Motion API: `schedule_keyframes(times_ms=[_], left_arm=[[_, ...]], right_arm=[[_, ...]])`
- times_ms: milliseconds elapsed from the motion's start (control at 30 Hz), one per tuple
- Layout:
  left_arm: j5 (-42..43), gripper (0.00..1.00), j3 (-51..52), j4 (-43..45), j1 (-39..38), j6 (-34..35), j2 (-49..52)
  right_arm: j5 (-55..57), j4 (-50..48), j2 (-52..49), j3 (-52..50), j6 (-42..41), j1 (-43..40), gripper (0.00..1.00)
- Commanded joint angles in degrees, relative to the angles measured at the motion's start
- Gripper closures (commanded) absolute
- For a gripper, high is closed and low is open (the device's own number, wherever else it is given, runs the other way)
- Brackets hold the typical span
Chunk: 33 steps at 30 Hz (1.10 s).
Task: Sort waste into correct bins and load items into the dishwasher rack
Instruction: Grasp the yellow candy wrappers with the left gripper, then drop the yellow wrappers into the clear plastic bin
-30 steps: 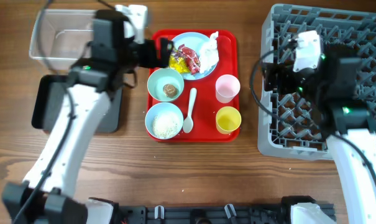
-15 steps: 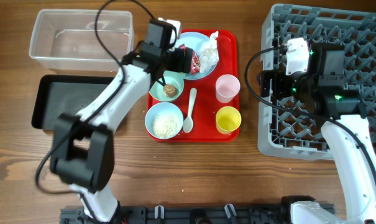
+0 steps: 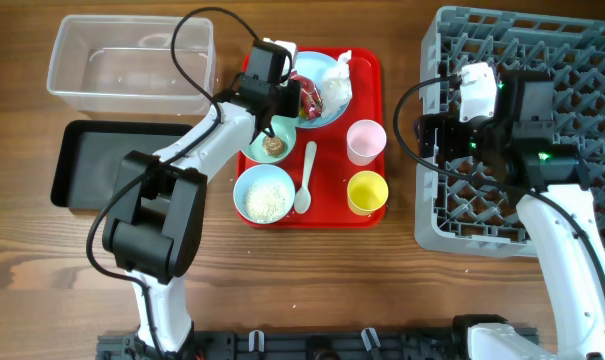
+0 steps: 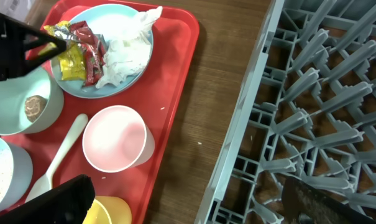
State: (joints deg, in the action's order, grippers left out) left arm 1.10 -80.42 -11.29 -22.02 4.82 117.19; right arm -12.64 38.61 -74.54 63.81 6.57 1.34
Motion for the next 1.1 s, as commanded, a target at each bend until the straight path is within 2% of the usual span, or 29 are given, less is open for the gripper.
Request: schedule_keyframes(times_ms=[0,100,167,300,467,667,767,867,1000,1067], left_arm=[[-0.5,0.79,-0.3,1.3,0.0,0.6,1.6],[-0.5,0.86,-0.3,1.4,0.0,0.6,3.5],[-0.5,0.96,-0.3,1.7,0.0,0.8,4.4],[-0.6,0.96,-0.3,4.5,0.0,1.7,3.4],[-1.0,0.96,-1.5,4.7,0.1,1.6,-5.6],[-3.1,0.96,-1.5,0.7,0.1,5.0,-14.2],[-13.8,0.96,-1.5,0.2,1.0,4.7,-19.1],[-17.9,0.96,-1.5,-0.1,6.4,4.4,-20.5],[-17.4,0.96,-1.4,-0.9,17.0,4.4,-16.9],[-13.9,0.96,-1.4,1.9,22.4,4.4,-12.6]], right_arm=[[-0.7,0.1,0.3,1.0,0.8,-0.1,0.01],[-0.7,0.1,0.3,1.0,0.8,-0.1,0.01],[-0.7,0.0,0.3,1.0,0.8,-0.1,0.01],[-0.3,0.0,0.2,1.0,0.9,-0.1,0.01],[-0.3,0.0,0.2,1.0,0.9,-0.1,0.01],[-0.3,0.0,0.1,1.0,0.9,-0.1,0.01],[-0.3,0.0,0.1,1.0,0.9,-0.1,0.01],[-0.3,-0.2,0.0,1.0,0.9,-0.1,0.01],[-0.3,-0.2,0.0,1.0,0.8,-0.1,0.01],[-0.3,-0.2,0.0,1.0,0.8,-0.1,0.01]])
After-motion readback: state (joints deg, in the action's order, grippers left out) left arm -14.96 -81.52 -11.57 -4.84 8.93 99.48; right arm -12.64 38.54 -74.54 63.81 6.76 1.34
